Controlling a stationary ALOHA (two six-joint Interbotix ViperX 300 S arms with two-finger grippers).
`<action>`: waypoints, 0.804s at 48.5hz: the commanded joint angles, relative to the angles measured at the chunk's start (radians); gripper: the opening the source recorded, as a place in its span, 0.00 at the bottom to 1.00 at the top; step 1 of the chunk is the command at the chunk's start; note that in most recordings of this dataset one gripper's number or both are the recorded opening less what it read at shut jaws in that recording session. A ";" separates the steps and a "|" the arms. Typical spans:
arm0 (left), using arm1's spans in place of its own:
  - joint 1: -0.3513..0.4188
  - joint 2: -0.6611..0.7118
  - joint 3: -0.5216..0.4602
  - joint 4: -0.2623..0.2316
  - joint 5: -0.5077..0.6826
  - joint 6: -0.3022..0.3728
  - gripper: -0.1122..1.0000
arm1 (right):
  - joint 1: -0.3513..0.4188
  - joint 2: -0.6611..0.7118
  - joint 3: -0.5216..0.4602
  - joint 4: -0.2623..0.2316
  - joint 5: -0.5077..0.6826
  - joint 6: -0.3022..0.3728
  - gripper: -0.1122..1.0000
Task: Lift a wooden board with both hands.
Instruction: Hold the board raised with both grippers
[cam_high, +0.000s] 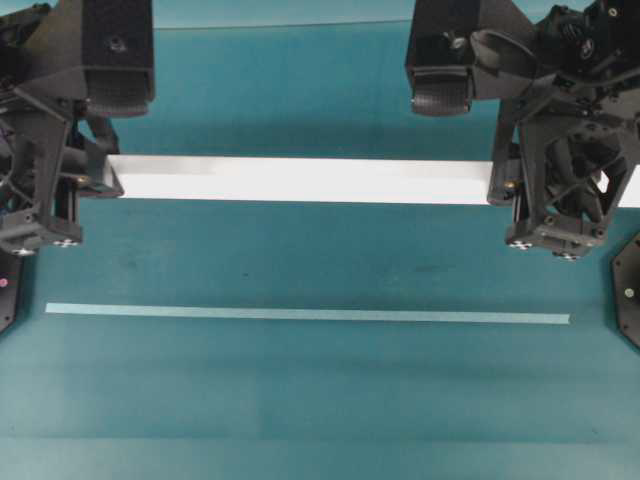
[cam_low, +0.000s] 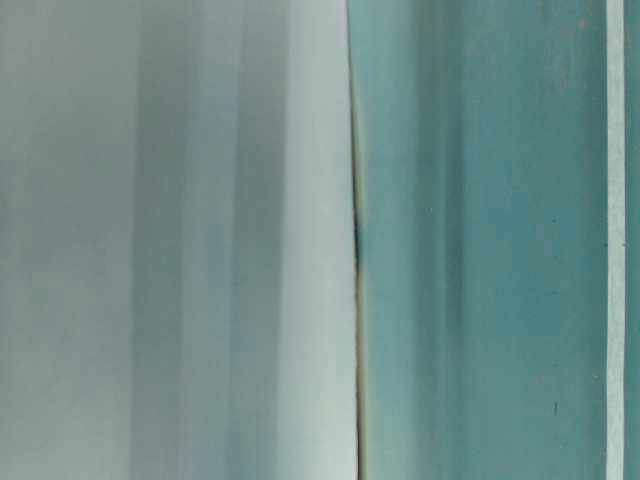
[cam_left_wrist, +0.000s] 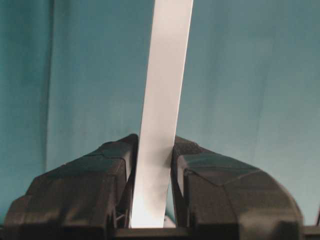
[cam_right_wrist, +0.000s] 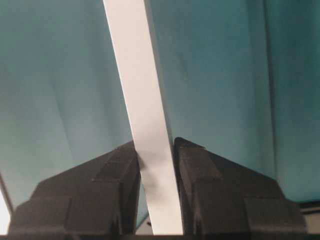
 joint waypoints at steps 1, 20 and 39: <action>-0.003 0.020 -0.049 0.002 -0.025 0.005 0.26 | -0.003 0.020 -0.037 0.003 -0.025 0.021 0.30; -0.003 0.020 -0.048 0.000 -0.015 0.005 0.26 | -0.002 0.021 -0.032 0.003 -0.025 0.018 0.30; -0.003 0.017 0.005 0.000 -0.005 0.000 0.26 | -0.002 0.011 0.043 0.000 -0.026 0.012 0.30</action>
